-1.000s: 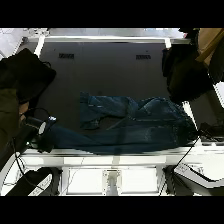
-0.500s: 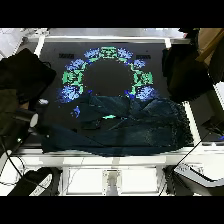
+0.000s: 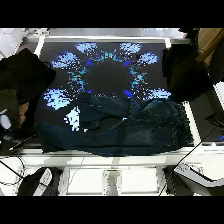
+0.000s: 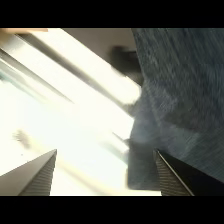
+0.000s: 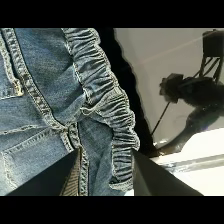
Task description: Fold the clothes and pants, and hang the long-sleeved shirts on hangers.
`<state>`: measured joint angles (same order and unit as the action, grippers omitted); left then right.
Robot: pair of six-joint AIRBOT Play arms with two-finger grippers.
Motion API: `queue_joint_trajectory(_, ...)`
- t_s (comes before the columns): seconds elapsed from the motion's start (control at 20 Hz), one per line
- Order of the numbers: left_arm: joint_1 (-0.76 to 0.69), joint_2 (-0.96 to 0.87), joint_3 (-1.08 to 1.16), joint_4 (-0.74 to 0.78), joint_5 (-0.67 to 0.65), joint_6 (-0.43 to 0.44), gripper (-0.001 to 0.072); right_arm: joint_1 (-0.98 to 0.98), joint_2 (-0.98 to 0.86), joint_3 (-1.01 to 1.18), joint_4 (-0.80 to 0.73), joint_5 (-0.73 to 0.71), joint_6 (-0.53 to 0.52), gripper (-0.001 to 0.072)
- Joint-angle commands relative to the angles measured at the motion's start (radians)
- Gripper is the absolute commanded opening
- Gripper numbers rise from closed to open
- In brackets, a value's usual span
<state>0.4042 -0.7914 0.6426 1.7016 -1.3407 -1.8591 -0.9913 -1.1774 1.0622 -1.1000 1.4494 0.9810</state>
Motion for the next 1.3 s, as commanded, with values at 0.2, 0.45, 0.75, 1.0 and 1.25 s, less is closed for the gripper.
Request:
queue_joint_trajectory(0.2, 0.341, -0.13, -0.022, -0.438, 0.167, 0.098, 0.0701, 0.001, 0.0, 0.003, 0.031, -0.009, -0.003, 0.0354)
queue_joint_trajectory(0.45, 0.344, -0.25, -0.023, -0.441, 0.257, 0.156, 0.07, 0.001, 0.001, 0.003, 0.032, 0.08, 0.012, 0.0354)
queue_joint_trajectory(0.75, 0.344, -0.393, -0.022, -0.671, 0.403, 0.336, 0.0696, 0.001, 0.001, 0.003, 0.163, 0.164, 0.066, 0.0347)
queue_joint_trajectory(1.0, 0.344, -0.417, -0.001, -0.84, 0.439, 0.542, 0.0021, 0.001, 0.008, 0.003, 0.257, 0.22, 0.066, 0.0335)
queue_joint_trajectory(1.25, 0.343, -0.382, 0.145, -0.867, 0.378, 0.543, 0.0019, 0.001, 0.023, 0.003, 0.257, 0.217, 0.066, 0.0311)
